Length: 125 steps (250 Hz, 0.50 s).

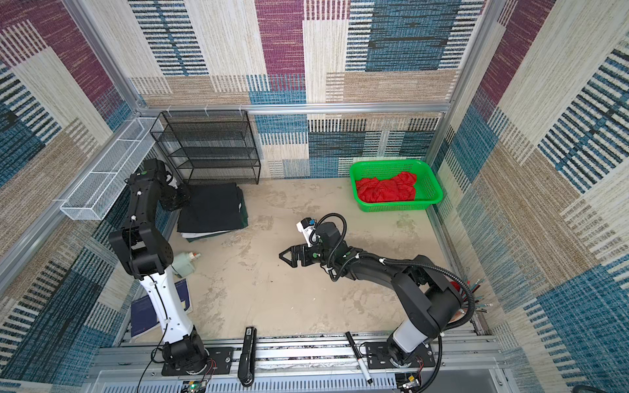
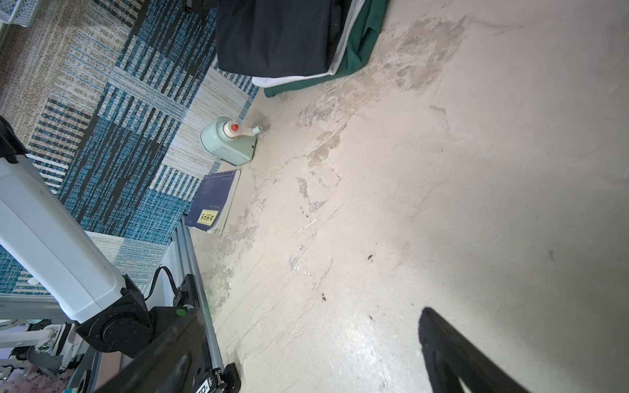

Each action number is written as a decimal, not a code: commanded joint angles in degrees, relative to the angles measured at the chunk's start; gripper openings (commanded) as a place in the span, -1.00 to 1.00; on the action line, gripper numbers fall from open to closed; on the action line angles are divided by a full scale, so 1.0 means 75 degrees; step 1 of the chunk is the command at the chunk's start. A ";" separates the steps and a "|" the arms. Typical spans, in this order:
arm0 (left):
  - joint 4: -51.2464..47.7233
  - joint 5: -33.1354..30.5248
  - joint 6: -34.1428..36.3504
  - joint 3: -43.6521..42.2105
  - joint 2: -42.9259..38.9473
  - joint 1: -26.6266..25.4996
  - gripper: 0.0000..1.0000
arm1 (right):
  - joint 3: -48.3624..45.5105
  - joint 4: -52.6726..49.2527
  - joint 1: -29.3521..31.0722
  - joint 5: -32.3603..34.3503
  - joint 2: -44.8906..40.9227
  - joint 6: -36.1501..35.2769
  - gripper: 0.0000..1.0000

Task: Fold and stack the t-shirts
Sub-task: 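Carry the black shirt with the left gripper onto the white-green shirt stack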

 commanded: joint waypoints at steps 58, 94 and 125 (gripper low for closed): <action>0.0542 -0.0729 -0.0209 -0.0097 -0.0197 0.0038 -0.16 | 0.0098 0.0362 0.0008 -0.0208 0.0267 0.0088 0.98; 0.1172 -0.0274 -0.0229 -0.0399 -0.0267 0.0014 -0.22 | 0.0183 0.0489 0.0008 -0.0369 0.0531 0.0152 0.98; 0.1596 0.0232 -0.0378 -0.0321 0.0020 -0.0019 -0.23 | 0.0320 0.0460 0.0008 -0.0413 0.0827 0.0113 0.98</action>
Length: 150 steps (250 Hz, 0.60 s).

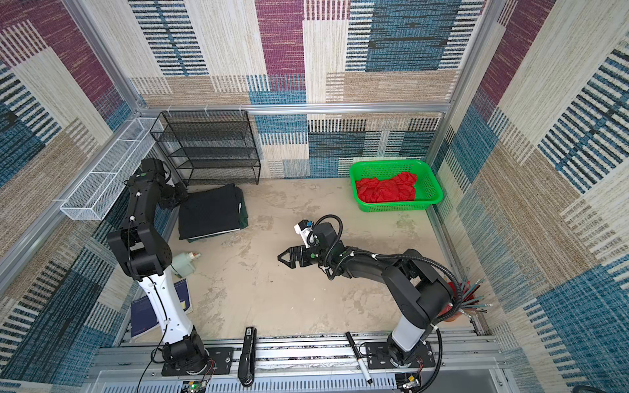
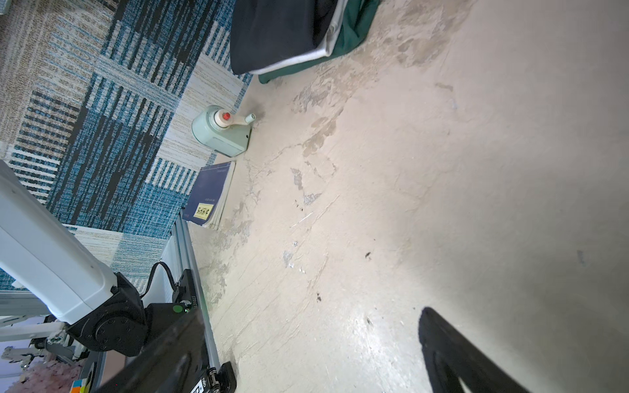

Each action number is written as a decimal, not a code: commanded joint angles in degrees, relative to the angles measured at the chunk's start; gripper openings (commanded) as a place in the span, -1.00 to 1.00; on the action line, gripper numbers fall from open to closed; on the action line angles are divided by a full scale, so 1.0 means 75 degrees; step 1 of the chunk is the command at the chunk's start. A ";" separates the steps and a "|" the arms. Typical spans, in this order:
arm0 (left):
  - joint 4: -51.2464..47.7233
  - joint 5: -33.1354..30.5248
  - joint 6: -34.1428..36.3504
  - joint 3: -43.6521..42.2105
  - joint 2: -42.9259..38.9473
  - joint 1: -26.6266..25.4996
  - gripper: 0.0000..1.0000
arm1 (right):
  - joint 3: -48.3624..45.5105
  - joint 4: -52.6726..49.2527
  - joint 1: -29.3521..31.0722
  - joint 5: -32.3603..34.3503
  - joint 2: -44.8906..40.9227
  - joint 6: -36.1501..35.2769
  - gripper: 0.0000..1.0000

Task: Fold and stack the t-shirts
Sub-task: 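Carry the black shirt with the left gripper onto the white-green shirt stack, then lower the black shirt onto the stack and open the left gripper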

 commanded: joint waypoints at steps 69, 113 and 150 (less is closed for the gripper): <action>0.0922 0.0452 -0.0438 0.1111 0.1399 -0.0024 -0.23 | 0.0841 0.0121 0.0008 -0.0470 0.1115 -0.0045 0.98; 0.1393 0.0159 -0.0369 0.0978 0.1614 -0.0018 -0.22 | 0.1157 0.0170 0.0011 -0.0614 0.1542 0.0019 0.97; 0.1724 0.0038 -0.0250 0.0888 0.1630 -0.0012 -0.18 | 0.1218 0.0261 0.0008 -0.0712 0.1732 0.0105 0.98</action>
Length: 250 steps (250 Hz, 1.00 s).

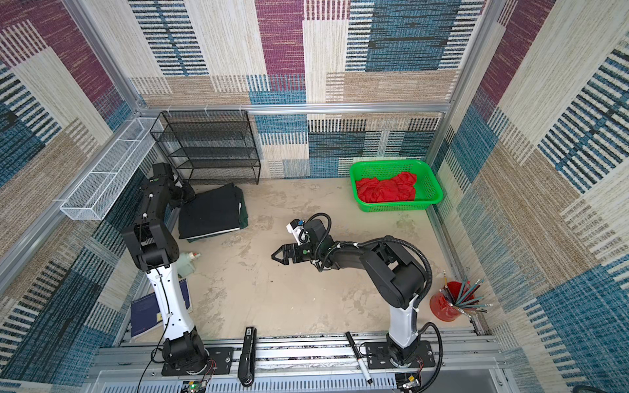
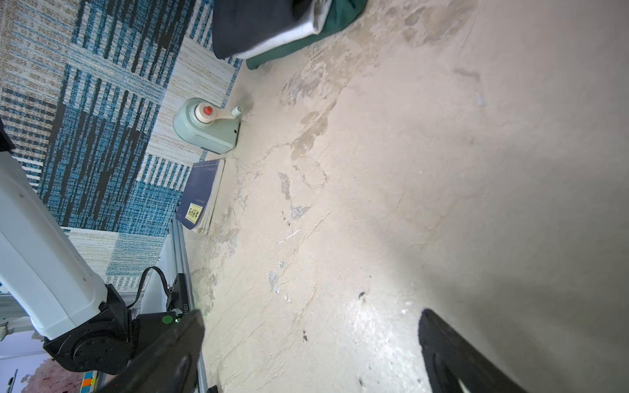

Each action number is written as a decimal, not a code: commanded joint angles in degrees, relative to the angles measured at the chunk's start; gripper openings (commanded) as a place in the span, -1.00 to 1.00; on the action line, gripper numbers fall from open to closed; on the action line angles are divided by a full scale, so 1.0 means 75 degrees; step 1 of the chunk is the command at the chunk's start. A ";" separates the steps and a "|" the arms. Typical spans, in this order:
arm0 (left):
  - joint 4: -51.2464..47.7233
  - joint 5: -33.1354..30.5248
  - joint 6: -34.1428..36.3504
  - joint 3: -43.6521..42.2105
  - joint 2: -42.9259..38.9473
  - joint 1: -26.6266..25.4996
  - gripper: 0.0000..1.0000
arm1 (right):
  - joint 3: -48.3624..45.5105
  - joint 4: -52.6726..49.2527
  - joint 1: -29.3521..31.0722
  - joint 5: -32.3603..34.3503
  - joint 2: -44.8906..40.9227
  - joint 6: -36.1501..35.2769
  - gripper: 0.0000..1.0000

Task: Fold and stack the t-shirts
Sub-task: 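Lower the black shirt onto the stack and open the left gripper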

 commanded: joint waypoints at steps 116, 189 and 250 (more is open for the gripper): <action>0.1450 0.0938 0.0410 -0.1104 -0.1127 -0.1069 -0.18 | -0.0249 0.0218 0.0008 -0.0125 -0.0392 0.0068 0.97; 0.1812 0.1268 -0.0082 -0.0816 -0.0273 -0.1765 -0.23 | -0.0372 0.0130 0.0008 -0.0031 -0.0532 0.0028 0.98; 0.1439 0.0244 -0.0415 -0.1018 -0.0145 -0.1995 -0.24 | -0.0339 0.0163 0.0008 -0.0141 -0.0472 0.0053 0.98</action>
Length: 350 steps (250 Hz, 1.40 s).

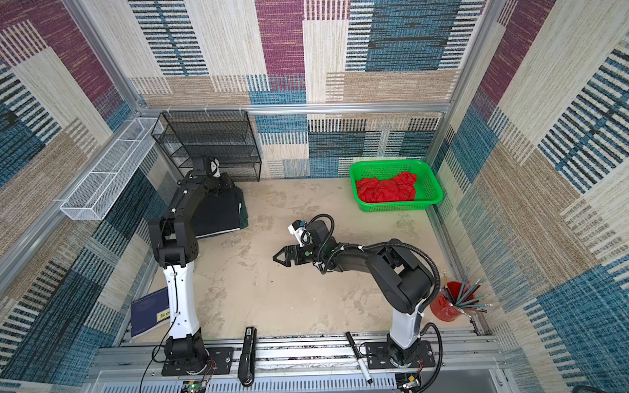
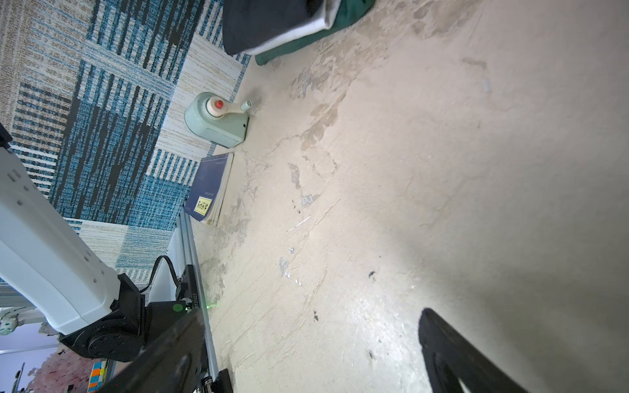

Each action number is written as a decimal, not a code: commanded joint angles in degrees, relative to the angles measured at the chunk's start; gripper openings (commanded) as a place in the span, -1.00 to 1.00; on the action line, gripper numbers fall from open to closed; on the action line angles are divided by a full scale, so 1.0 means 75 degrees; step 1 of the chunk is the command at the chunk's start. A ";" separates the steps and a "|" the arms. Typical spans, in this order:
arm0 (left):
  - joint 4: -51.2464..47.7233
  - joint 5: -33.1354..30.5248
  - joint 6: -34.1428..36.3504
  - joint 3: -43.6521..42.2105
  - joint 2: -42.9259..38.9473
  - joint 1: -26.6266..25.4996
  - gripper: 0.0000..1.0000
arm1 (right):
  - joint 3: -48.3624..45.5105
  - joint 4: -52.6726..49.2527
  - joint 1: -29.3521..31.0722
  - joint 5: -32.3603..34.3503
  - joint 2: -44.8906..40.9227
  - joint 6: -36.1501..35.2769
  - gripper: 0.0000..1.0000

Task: Fold and stack the t-shirts
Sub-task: 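Lower the black shirt onto the stack and open the left gripper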

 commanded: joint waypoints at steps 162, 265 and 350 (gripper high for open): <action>-0.0708 -0.0781 -0.0500 -0.1983 -0.0757 -0.0371 -0.23 | -0.0481 0.0635 0.0008 -0.0089 -0.0297 0.0221 0.98; 0.1208 -0.1158 0.0075 -0.4501 -0.3696 -0.0366 -0.13 | -0.1220 0.0587 0.0008 0.0310 -0.1402 0.0232 0.98; -0.0296 -0.0461 -0.0787 -0.5814 -0.4033 -0.0353 -0.19 | -0.1618 0.0415 0.0014 0.0404 -0.2109 0.0166 0.98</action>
